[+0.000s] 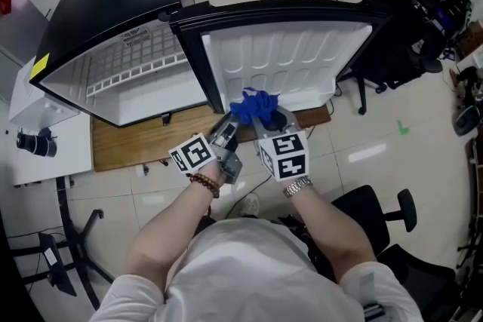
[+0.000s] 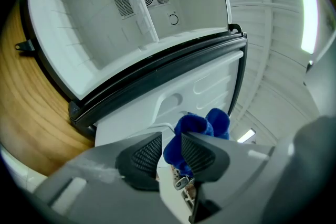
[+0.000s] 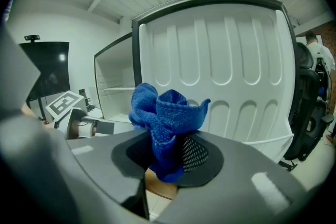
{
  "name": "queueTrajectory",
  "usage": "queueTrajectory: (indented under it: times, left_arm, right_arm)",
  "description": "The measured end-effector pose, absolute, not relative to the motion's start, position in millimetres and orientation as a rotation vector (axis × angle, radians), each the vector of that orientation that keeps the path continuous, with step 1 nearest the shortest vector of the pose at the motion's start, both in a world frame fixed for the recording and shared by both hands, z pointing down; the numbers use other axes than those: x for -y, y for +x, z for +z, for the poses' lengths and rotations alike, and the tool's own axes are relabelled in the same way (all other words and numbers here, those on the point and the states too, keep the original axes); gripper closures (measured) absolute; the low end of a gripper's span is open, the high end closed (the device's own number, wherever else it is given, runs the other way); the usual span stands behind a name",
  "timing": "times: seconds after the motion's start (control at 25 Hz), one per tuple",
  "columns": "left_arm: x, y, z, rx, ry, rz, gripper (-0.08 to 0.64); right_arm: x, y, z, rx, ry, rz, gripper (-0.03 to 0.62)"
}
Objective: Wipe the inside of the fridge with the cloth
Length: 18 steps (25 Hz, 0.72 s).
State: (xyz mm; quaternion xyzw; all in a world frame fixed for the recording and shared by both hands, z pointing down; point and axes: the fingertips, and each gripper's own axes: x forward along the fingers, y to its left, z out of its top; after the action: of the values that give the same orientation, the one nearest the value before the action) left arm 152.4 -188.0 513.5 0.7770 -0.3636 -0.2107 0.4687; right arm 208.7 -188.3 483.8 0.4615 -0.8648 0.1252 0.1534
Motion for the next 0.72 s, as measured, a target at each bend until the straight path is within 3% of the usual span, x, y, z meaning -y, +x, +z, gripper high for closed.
queueTrajectory:
  times: [0.72]
  left_arm:
    - [193.4,152.1,511.2,0.905,1.883,-0.527,0.499]
  right_arm:
    - [208.8,321.6,491.4,2.326,1.527,0.328,0.486]
